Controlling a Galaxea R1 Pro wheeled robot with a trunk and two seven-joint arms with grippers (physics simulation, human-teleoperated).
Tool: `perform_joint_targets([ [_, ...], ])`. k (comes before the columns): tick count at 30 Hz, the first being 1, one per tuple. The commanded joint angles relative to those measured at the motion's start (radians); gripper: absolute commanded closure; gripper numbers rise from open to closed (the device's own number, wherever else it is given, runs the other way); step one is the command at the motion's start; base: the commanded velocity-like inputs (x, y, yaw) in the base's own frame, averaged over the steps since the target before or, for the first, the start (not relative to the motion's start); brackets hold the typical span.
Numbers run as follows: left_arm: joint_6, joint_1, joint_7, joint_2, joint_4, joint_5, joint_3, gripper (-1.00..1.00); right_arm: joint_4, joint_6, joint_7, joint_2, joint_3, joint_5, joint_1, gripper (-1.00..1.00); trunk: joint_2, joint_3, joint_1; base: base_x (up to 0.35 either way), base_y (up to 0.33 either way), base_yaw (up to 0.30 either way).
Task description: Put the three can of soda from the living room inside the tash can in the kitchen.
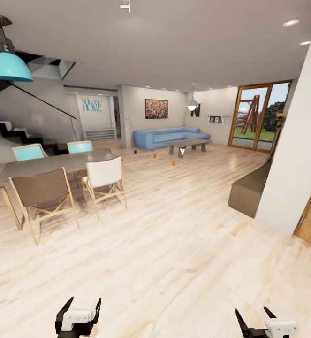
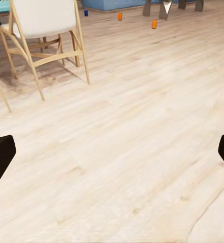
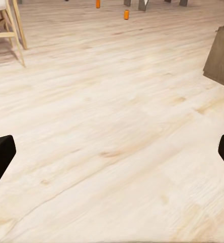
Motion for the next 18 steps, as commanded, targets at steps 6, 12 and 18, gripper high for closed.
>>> perform_joint_targets([
  [6, 0.000, 0.000, 0.000, 0.000, 0.000, 0.000, 0.000, -1.00, 0.000, 0.000, 0.000, 0.000, 0.000, 0.000, 0.000, -1.00, 0.000, 0.003, 0.000, 0.000, 0.306, -0.234],
  [12, 0.000, 0.000, 0.000, 0.000, 0.001, -0.001, 0.000, -1.00, 0.000, 0.000, 0.000, 0.000, 0.000, 0.000, 0.000, -1.00, 0.000, 0.006, 0.000, 0.000, 0.306, -0.234],
  [18, -0.001, 0.000, 0.000, 0.000, 0.001, -0.001, 0.000, -1.00, 0.000, -0.001, 0.000, 0.000, 0.000, 0.000, 0.000, -1.00, 0.000, 0.009, 0.000, 0.000, 0.306, -0.234],
])
